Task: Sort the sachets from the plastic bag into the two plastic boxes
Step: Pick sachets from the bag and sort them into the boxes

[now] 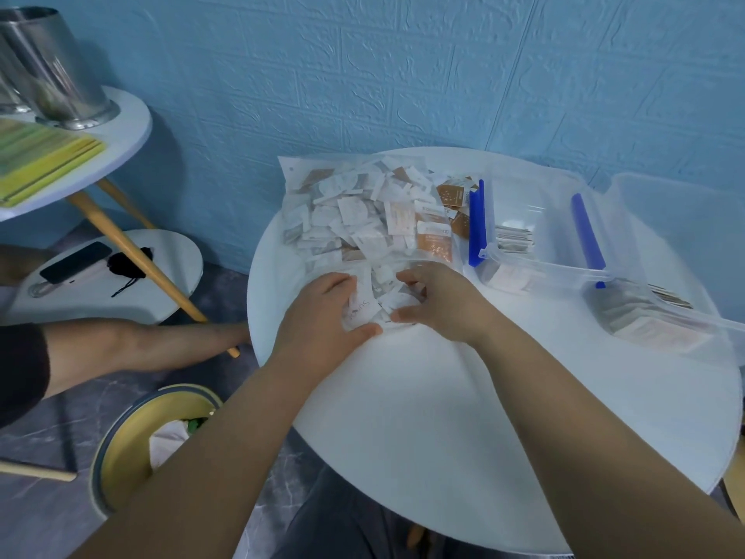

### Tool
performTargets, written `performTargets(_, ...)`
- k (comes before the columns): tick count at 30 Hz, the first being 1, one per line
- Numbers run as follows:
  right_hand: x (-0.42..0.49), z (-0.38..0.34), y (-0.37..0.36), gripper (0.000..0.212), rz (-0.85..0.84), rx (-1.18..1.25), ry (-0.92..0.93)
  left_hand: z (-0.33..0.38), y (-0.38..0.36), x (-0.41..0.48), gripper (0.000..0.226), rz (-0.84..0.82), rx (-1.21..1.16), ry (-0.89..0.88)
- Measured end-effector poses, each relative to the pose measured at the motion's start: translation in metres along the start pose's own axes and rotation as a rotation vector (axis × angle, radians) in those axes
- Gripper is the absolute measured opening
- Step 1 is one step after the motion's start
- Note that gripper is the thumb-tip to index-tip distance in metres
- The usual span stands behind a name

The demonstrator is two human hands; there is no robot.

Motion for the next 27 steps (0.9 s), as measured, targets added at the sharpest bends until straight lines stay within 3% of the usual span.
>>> performTargets(5,0.000,-0.005,0.003,0.062,-0.043,-0.092,0.023,0.003,0.000,-0.002,0.054,0.038,-0.013,-0.013)
performTargets(10,0.001,-0.008,0.006,0.055,-0.056,-0.059,0.031,0.001,-0.001,-0.010,0.034,0.184,-0.099,-0.075)
performTargets(16,-0.009,-0.004,0.014,0.030,-0.089,0.022,0.113,0.006,0.001,-0.017,0.036,0.332,-0.196,-0.164)
performTargets(21,-0.019,0.003,0.030,0.027,0.156,0.189,0.098,0.017,0.006,-0.014,0.031,0.469,-0.419,-0.020)
performTargets(24,-0.021,0.008,0.036,0.023,0.346,0.464,0.030,0.024,0.003,-0.013,0.030,0.461,-0.549,0.127)
performTargets(27,-0.024,0.010,0.039,0.024,0.410,0.754,-0.024,0.031,0.000,-0.014,0.029,0.429,-0.628,0.198)
Point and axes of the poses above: each hand's wrist, its own x-axis towards the middle knuckle, its own y-axis out of the back of the hand, z = x × y, the point moved 1 cm from there along x, towards the middle knuckle, and after that the axes turned 2 degrees about z, right-handed, at the moved point
